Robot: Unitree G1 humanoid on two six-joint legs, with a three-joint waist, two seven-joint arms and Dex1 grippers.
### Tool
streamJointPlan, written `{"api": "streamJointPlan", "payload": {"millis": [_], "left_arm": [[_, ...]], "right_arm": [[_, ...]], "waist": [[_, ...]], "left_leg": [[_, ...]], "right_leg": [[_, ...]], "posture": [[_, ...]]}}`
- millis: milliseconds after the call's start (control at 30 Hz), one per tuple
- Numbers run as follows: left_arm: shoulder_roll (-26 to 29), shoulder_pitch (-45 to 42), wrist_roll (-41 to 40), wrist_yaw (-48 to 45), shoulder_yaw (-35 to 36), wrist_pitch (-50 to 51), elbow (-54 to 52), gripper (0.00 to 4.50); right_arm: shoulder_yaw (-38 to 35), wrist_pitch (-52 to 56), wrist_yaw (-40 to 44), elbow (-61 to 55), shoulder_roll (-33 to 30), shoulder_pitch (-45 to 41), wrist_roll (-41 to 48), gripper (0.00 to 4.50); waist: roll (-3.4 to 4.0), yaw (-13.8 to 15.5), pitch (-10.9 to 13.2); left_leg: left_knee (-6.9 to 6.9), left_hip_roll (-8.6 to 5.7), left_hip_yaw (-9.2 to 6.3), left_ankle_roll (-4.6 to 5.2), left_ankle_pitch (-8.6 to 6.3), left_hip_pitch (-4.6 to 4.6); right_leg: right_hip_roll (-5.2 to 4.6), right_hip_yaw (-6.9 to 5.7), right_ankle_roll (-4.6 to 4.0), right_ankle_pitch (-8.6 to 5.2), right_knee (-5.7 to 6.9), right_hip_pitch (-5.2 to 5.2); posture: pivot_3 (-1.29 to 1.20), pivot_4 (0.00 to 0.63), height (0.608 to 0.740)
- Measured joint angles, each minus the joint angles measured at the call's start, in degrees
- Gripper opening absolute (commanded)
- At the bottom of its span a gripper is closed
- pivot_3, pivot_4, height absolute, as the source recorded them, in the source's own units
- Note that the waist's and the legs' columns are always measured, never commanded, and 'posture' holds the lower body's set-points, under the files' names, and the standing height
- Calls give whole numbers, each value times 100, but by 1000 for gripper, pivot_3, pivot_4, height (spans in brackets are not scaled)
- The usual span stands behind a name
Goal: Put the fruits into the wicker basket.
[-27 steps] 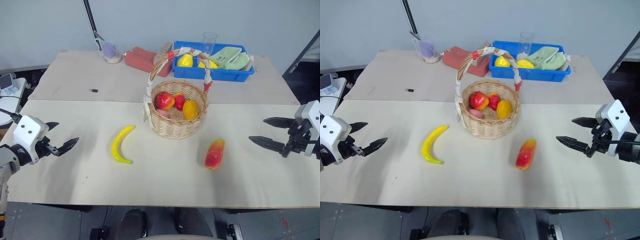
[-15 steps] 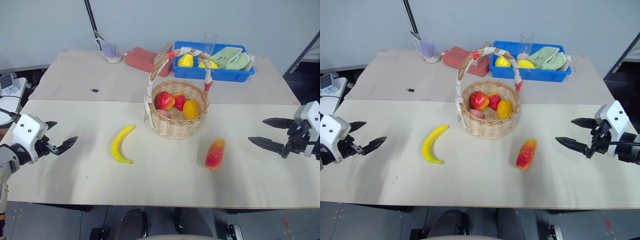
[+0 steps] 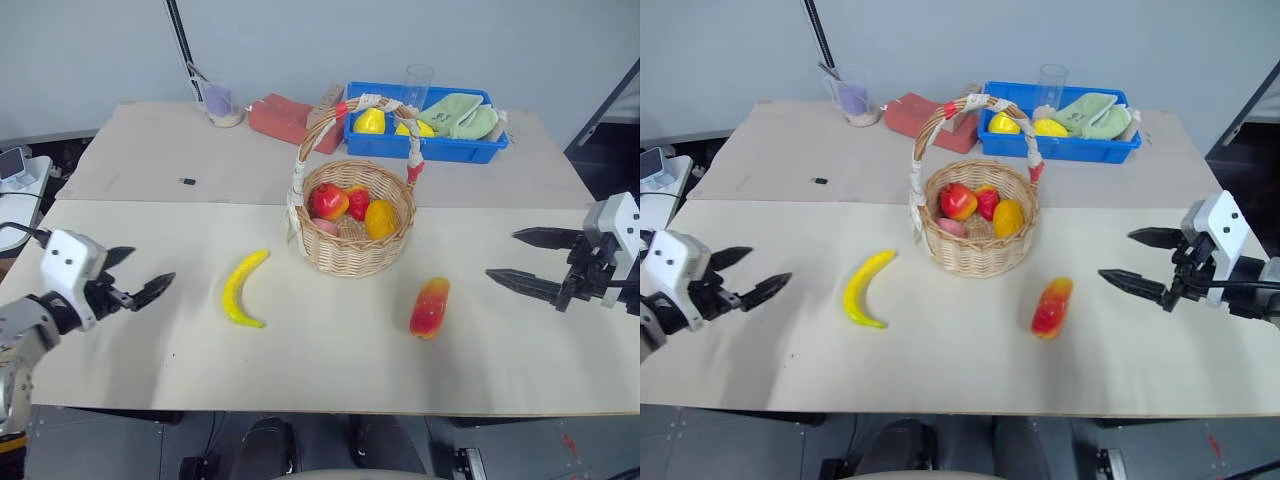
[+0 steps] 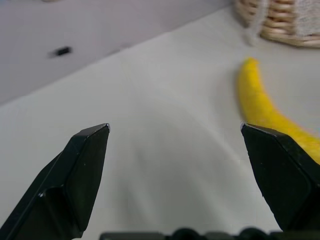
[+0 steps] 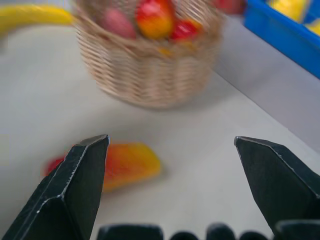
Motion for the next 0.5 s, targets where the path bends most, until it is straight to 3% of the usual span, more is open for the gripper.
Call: {"api": "streamJointPlan", "payload": {"millis": [267, 500], "left_arm": [[-889, 7, -169, 1136, -812, 1185, -1098, 4500], [-1196, -402, 40, 1900, -1387, 1698, -1159, 4500]], "right_arm": [[618, 772, 51, -1395, -67, -1031, 1280, 4449], [1063, 821, 84, -1305, -63, -1386, 1312, 4449]], "waist": [[-8, -9, 1], [-27, 58, 1]], "left_leg": [[1, -3, -9, 0, 0, -1], [4, -9, -16, 0, 0, -1]], "right_leg": [[1, 1, -1, 0, 0, 2], [0, 0, -4, 2, -1, 8]], "posture": [[0, 150, 703], [0, 150, 703]]}}
